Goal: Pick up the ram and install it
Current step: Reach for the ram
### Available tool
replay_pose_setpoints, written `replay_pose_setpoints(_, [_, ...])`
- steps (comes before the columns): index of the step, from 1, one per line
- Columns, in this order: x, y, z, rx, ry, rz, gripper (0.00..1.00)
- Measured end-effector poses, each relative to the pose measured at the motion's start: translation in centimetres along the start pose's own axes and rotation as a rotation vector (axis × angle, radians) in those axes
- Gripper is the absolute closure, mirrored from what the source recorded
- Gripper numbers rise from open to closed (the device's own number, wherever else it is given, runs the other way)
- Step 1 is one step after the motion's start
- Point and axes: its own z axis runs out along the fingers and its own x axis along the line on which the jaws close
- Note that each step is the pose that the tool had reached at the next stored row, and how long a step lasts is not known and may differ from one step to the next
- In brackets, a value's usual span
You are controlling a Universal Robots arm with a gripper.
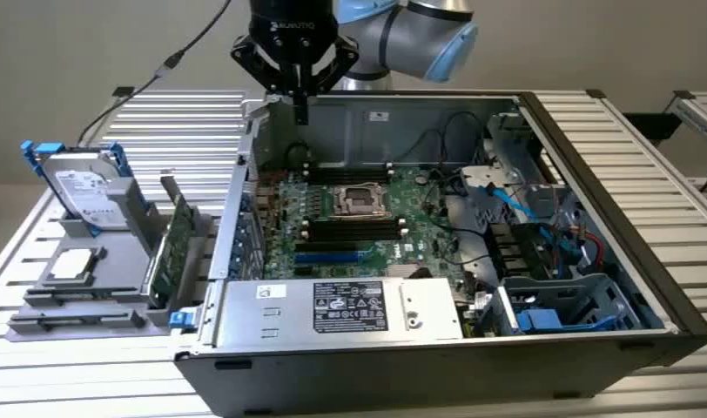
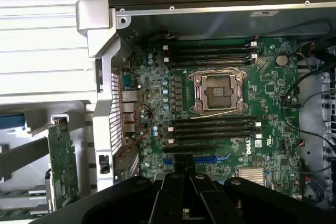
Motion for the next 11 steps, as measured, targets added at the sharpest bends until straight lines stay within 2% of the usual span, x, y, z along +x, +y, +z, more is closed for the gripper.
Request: replay_pose_setpoints(11, [0.22, -0.05, -0.02, 0.0002, 0.0, 0.0, 0.89])
